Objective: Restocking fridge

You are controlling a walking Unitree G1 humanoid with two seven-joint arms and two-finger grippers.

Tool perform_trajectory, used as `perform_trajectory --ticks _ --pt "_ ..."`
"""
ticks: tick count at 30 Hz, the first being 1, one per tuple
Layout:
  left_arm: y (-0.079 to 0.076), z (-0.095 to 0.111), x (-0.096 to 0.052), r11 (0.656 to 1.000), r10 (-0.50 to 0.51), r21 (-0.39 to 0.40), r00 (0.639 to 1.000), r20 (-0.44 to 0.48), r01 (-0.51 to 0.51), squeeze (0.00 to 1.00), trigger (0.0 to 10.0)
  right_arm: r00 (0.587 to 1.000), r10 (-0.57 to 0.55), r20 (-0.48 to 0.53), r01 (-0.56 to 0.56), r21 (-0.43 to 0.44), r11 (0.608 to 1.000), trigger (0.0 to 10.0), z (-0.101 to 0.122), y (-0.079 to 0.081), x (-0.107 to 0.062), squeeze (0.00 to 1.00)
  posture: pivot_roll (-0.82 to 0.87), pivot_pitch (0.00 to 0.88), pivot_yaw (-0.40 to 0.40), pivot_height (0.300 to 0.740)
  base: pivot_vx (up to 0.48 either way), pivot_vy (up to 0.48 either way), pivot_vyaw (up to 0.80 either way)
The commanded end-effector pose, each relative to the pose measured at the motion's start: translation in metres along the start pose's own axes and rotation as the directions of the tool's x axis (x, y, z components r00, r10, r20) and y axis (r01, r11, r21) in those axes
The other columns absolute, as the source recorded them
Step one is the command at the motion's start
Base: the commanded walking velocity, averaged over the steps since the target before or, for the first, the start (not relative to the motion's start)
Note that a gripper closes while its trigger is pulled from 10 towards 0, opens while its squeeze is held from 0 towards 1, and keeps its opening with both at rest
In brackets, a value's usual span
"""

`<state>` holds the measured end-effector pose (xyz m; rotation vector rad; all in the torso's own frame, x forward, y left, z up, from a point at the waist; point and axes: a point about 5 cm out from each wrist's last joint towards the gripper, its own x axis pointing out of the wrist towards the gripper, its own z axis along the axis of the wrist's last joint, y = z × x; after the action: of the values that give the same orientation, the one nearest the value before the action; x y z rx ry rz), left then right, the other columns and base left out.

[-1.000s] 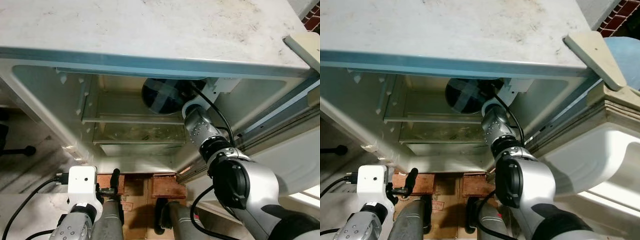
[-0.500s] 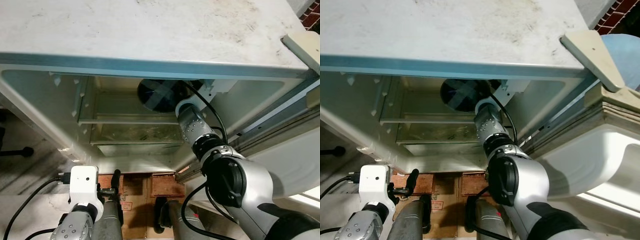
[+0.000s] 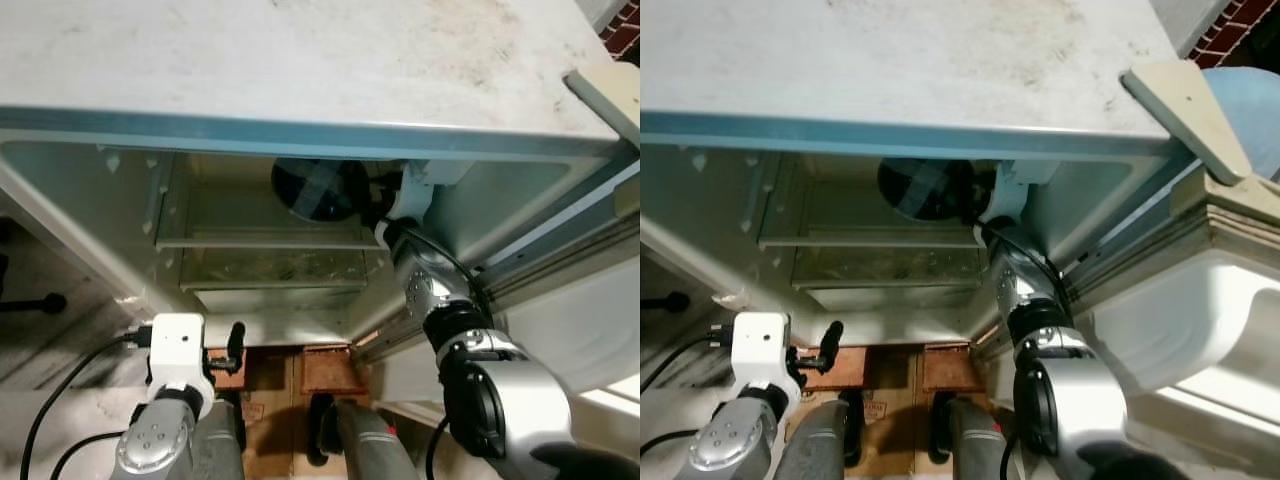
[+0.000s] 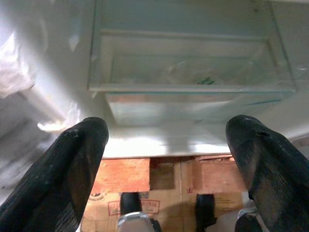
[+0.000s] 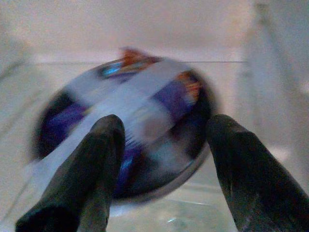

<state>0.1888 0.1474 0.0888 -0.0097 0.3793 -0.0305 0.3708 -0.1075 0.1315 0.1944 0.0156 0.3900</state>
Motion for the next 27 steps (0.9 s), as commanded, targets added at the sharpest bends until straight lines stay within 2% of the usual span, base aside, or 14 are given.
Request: perform_trajectory --ticks 1,7,9,12,18,20,23,24,25,26,27 --pt "-0.001 -0.006 0.001 1.0 -0.002 0.004 1.0 -0.021 0.002 0.0 10.0 0.997 0.051 0.062 -0.05 -0.019 0.999 10.0 0.013 -0.012 -0.01 1.0 0.12 0.198 -0.15 0.74 0.0 0.0 0.0" --pt "-0.001 -0.004 0.006 1.0 -0.005 0.011 1.0 -0.009 0.005 0.0 10.0 0.982 0.176 0.071 -0.175 -0.02 0.984 10.0 0.016 -0.004 -0.019 1.0 0.11 0.181 -0.145 0.74 0.0 0.0 0.0" --pt "0.0 -0.003 0.009 1.0 -0.005 0.015 1.0 0.003 0.005 0.0 10.0 0.959 0.279 0.052 -0.278 -0.015 0.96 10.0 0.017 0.009 -0.023 1.0 0.11 0.175 -0.144 0.74 0.0 0.0 0.0" --pt "0.001 -0.002 0.013 1.0 -0.003 0.023 1.0 0.011 0.002 0.0 10.0 0.945 0.327 0.02 -0.326 -0.04 0.945 10.0 0.013 0.018 -0.026 1.0 0.11 0.159 -0.143 0.74 0.0 0.0 0.0" --pt "0.003 0.001 0.018 0.999 -0.008 0.037 1.0 0.029 0.007 0.0 10.0 0.957 0.288 -0.043 -0.289 -0.011 0.957 10.0 -0.002 0.013 -0.043 1.0 0.1 0.134 -0.139 0.74 0.0 0.0 0.0" --pt "0.004 0.001 0.021 0.999 -0.014 0.043 0.999 0.033 0.012 0.0 10.0 0.938 0.334 -0.094 -0.335 0.003 0.942 10.0 -0.009 0.016 -0.057 1.0 0.08 0.121 -0.132 0.74 0.0 0.0 0.0" --pt "0.003 0.001 0.025 0.999 -0.021 0.048 0.999 0.038 0.019 0.0 10.0 0.926 0.355 -0.128 -0.359 -0.015 0.933 10.0 -0.013 0.016 -0.069 1.0 0.07 0.11 -0.125 0.74 0.0 0.0 0.0" --pt "0.002 0.002 0.027 0.998 -0.027 0.053 0.999 0.043 0.025 0.0 10.0 0.922 0.363 -0.137 -0.369 -0.02 0.929 10.0 -0.014 0.016 -0.076 0.82 0.06 0.103 -0.122 0.74 -0.281 0.0 0.0" --pt "0.002 0.003 0.029 0.998 -0.03 0.056 0.998 0.046 0.028 0.0 10.0 0.919 0.367 -0.143 -0.374 -0.023 0.927 10.0 -0.015 0.016 -0.079 0.51 0.06 0.097 -0.119 0.74 -0.3 0.0 0.0" --pt "0.002 0.004 0.032 0.998 -0.034 0.061 0.998 0.054 0.03 0.0 10.0 0.921 0.359 -0.15 -0.368 -0.042 0.929 10.0 -0.015 0.015 -0.085 0.51 0.06 0.095 -0.118 0.74 -0.3 0.0 0.0" --pt "0.002 0.005 0.033 0.998 -0.036 0.061 0.998 0.057 0.032 0.0 10.0 0.928 0.343 -0.146 -0.353 -0.048 0.934 10.0 -0.014 0.013 -0.087 0.0 0.05 0.088 -0.114 0.74 -0.315 0.0 0.0"
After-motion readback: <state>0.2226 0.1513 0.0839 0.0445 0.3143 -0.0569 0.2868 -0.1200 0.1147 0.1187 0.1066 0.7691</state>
